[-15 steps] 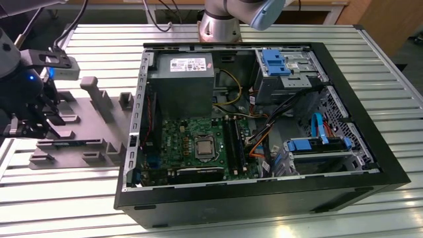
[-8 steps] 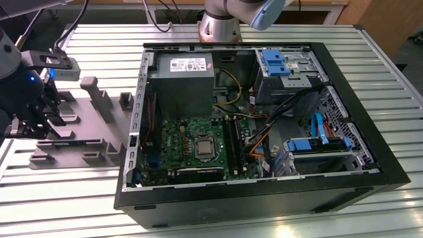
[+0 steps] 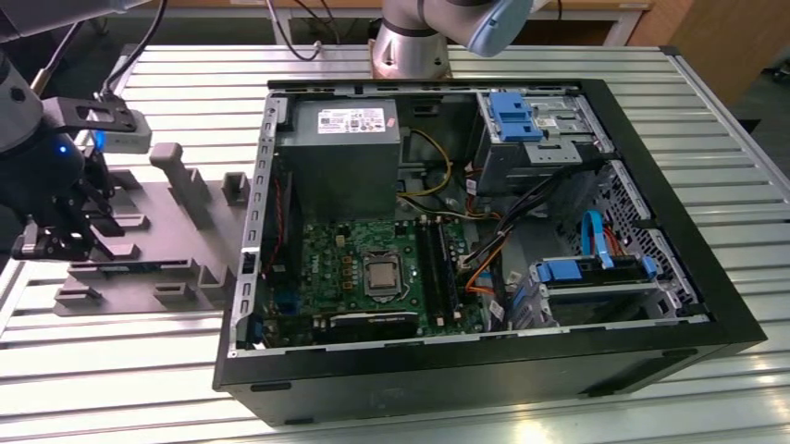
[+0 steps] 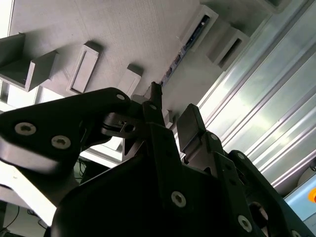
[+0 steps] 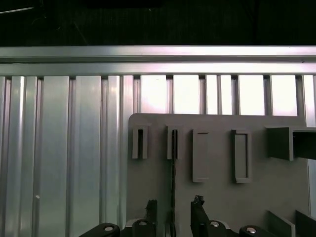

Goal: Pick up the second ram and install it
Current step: 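Pick up the second ram and move it above second insertion slot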

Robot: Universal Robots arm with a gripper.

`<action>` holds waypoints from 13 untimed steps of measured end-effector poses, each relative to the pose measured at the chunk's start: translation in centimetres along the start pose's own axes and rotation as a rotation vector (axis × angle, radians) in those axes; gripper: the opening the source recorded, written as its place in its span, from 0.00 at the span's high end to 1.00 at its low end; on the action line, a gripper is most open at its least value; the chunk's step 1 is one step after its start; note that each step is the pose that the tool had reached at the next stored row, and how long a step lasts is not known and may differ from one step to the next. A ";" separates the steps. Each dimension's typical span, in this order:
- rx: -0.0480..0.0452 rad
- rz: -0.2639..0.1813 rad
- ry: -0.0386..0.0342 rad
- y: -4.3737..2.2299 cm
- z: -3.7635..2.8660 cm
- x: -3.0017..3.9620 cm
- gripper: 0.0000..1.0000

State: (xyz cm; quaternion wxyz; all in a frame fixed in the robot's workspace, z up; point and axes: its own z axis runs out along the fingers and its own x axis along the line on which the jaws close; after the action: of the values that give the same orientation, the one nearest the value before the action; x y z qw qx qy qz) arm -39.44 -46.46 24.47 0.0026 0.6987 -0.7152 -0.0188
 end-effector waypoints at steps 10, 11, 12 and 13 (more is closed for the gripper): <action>0.0004 0.000 0.0002 -0.02 0.85 0.03 0.60; 0.0006 0.000 0.0000 -0.03 0.90 0.03 0.60; 0.0006 0.000 0.0001 -0.03 0.90 0.03 0.60; 0.0006 0.000 0.0000 -0.03 0.91 0.03 0.60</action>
State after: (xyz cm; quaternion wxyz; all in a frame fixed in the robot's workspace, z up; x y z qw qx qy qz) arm -39.45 -46.46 23.56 0.0024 0.6987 -0.7152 -0.0186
